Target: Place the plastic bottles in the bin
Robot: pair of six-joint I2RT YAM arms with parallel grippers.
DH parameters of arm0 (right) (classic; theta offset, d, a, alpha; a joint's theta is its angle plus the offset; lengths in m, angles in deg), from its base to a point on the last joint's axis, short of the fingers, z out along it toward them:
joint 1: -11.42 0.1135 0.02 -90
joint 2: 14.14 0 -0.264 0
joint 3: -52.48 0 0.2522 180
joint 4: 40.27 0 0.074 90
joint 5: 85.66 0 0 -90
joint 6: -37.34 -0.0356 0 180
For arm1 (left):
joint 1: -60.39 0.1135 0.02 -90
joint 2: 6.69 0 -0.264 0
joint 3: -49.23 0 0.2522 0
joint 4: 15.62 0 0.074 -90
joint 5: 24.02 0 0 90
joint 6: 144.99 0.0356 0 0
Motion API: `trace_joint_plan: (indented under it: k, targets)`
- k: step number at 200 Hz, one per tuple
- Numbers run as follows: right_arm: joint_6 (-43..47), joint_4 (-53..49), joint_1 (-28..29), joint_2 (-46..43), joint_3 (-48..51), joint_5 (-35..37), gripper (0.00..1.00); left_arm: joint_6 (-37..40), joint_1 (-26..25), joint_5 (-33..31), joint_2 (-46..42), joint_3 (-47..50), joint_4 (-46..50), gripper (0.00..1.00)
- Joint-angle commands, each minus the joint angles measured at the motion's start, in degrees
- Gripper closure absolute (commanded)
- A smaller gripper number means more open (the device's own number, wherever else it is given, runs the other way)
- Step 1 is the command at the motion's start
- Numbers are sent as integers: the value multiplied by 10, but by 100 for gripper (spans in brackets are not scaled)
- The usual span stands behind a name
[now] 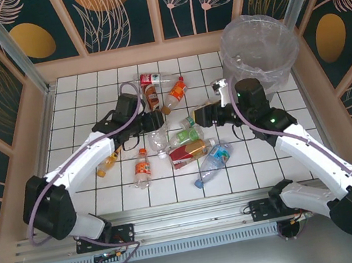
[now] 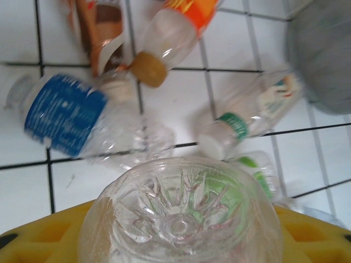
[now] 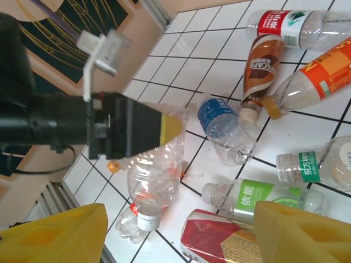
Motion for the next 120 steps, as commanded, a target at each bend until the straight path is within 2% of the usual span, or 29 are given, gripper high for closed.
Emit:
trace_joint_plan:
  k: [1,67,120]
  targets:
    - [-15,32,5,-21,13,-35,28,25,-2,55,-27,-20,-9,42]
    - [-39,-11,3,-55,21,-15,28,28,-1,142,-43,-22,-134,42]
    - [-48,3,3,-81,54,-88,20,8,4,211,-27,-43,-207,42]
